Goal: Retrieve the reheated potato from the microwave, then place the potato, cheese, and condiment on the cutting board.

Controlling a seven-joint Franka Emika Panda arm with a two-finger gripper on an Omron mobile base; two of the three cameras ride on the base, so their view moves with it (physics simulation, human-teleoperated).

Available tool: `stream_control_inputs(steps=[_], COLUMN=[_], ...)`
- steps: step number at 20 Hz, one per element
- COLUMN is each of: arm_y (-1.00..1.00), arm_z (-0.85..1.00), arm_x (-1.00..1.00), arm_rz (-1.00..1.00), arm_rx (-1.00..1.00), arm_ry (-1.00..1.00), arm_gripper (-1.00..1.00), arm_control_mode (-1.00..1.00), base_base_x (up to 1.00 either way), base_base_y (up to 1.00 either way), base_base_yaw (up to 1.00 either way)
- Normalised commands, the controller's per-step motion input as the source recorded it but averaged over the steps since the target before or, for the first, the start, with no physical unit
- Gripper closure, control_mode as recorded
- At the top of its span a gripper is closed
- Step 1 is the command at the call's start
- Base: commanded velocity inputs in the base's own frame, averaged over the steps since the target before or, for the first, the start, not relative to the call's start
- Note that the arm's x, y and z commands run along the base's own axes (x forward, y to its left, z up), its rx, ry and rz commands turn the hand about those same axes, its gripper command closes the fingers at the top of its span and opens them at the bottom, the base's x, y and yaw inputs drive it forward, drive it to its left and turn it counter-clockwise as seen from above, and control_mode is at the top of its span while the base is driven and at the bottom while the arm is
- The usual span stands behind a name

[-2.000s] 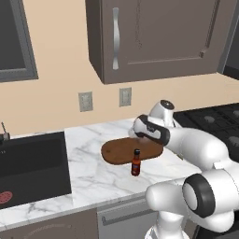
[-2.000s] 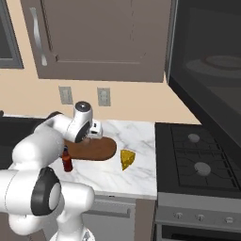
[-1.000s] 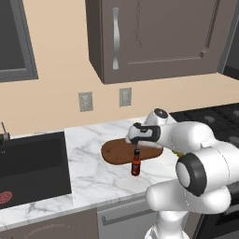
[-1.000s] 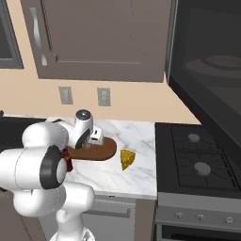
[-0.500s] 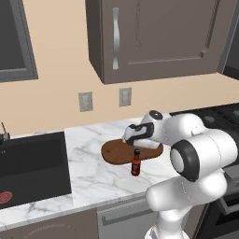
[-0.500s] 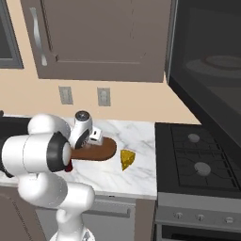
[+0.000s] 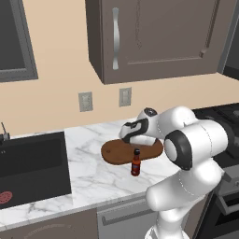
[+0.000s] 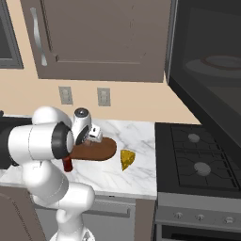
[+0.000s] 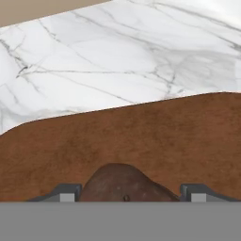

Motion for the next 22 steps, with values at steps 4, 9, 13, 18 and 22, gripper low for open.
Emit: stream_control_inputs(steps=[4, 9, 13, 18, 22], arm_y=[0.08, 0.00, 0.00, 0.00, -0.05], arm_z=[-0.15, -0.01, 0.00, 0.06, 0.26], arm_x=[0.09, 0.00, -0.13, -0.20, -0.37], arm_rz=[-0.04, -0.04, -0.04, -0.04, -0.04], arm_rx=[0.00, 0.00, 0.00, 0.00, 0.00], arm_ry=[0.00, -0.01, -0.09, -0.12, -0.17], arm_gripper=[-1.00, -1.00, -1.00, -1.00, -1.00], arm_control_mode=[-1.00, -1.00, -1.00, -1.00, -1.00], base_base_x=[0.00, 0.00, 0.00, 0.00, 0.00], base_base_y=[0.00, 0.00, 0.00, 0.00, 0.00], base_base_yaw=[0.00, 0.00, 0.00, 0.00, 0.00])
